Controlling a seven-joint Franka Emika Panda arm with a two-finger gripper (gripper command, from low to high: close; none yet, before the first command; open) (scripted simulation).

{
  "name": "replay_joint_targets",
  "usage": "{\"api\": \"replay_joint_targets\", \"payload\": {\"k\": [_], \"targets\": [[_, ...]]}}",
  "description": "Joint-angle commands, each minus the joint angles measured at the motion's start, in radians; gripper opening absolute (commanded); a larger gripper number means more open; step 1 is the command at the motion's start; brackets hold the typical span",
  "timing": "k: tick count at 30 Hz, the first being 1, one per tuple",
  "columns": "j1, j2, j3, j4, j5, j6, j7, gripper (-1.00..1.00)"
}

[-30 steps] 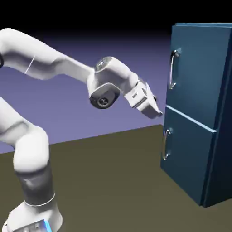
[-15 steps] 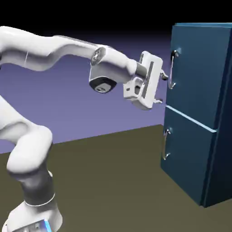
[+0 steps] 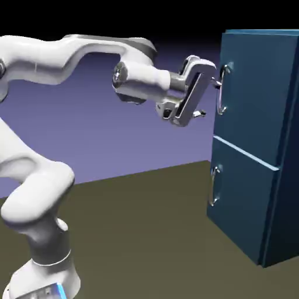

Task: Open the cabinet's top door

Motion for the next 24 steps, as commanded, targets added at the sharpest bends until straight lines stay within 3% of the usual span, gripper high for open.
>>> {"api": "replay_joint_targets", "payload": {"k": [1, 24], "targets": [[-0.015, -0.003, 0.016, 0.009, 0.044, -0.002, 0.014, 0.0], [-0.368, -0.076, 0.374, 0.222, 1.044, -0.036, 0.347, 0.0]]}}
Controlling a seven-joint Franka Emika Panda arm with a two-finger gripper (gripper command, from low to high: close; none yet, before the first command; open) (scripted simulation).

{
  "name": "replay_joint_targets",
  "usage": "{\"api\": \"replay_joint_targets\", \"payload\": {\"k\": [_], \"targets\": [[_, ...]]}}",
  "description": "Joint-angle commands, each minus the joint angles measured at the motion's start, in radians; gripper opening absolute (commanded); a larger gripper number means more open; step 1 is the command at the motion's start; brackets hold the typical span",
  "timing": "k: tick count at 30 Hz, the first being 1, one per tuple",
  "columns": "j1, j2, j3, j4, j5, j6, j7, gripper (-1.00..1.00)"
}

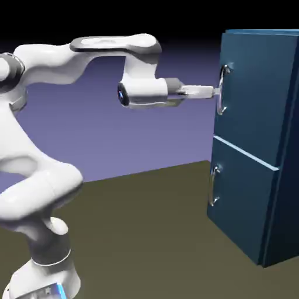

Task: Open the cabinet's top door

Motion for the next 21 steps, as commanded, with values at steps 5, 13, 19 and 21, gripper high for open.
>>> {"api": "replay_joint_targets", "payload": {"k": [5, 13, 19, 21], "targets": [[-0.114, 0.036, 0.087, 0.08, 0.028, -0.006, -0.006, 0.0], [-0.1, 0.123, 0.075, 0.094, 0.021, -0.046, -0.075, -1.0], [0.118, 0.231, -0.104, 0.041, 0.04, -0.069, -0.242, -1.0], [0.19, 0.255, -0.167, 0.026, 0.037, -0.075, -0.279, -1.0]]}}
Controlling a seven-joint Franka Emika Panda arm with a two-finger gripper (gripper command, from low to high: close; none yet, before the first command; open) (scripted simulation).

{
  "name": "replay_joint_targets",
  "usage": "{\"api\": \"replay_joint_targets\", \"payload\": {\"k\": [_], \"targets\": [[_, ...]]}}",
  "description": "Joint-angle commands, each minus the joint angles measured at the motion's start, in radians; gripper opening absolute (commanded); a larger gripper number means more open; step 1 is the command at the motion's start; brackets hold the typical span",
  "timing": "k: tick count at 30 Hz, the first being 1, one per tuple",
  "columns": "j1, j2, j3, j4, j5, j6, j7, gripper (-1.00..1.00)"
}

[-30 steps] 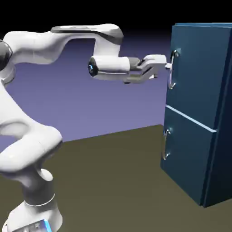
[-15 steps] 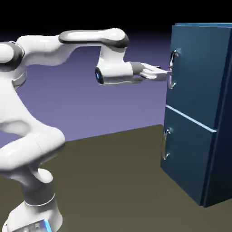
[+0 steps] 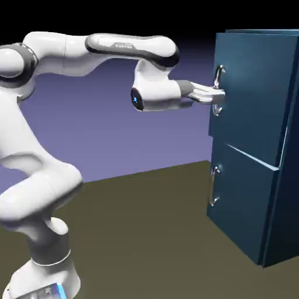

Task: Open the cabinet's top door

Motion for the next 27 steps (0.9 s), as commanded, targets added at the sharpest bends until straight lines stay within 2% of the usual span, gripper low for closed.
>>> {"api": "replay_joint_targets", "payload": {"k": [1, 10, 18, 27], "targets": [[0.037, 0.011, -0.032, -0.007, 0.002, -0.002, -0.02, -1.0], [0.363, 0.069, -0.327, -0.058, -0.029, -0.013, -0.136, -1.0], [0.583, -0.012, -0.551, -0.196, -0.36, -0.104, 0.105, -1.0], [0.711, -0.137, -0.766, -0.351, -0.752, -0.278, 0.359, -1.0]]}}
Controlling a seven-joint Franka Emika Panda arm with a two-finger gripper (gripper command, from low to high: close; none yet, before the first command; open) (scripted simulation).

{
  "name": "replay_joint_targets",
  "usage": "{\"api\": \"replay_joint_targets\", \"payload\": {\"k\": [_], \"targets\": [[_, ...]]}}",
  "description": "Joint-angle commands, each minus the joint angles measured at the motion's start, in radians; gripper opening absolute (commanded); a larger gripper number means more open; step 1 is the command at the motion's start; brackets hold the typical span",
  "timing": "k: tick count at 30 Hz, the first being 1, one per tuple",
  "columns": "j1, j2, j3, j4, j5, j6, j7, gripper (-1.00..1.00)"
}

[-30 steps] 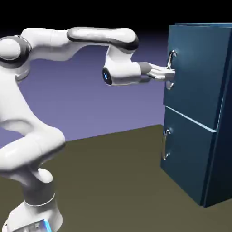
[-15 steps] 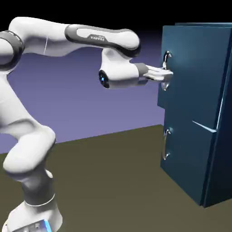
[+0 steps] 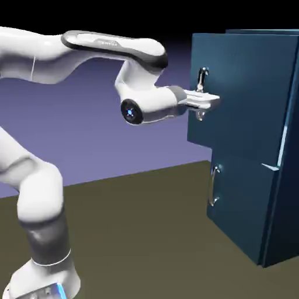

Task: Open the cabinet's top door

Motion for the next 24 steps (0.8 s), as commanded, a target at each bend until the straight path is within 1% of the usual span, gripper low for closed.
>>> {"api": "replay_joint_targets", "payload": {"k": [1, 7, 12, 18, 24], "targets": [[0.006, -0.013, -0.023, -0.015, -0.042, -0.026, 0.025, -1.0], [0.015, -0.08, -0.17, -0.082, -0.303, -0.213, 0.151, -1.0], [-0.002, -0.095, -0.313, -0.092, -0.516, -0.419, 0.221, -1.0], [-0.01, -0.045, -0.486, -0.037, -0.722, -0.68, 0.252, -1.0], [0.017, 0.065, -0.654, 0.079, -0.867, -0.941, 0.247, -1.0]]}}
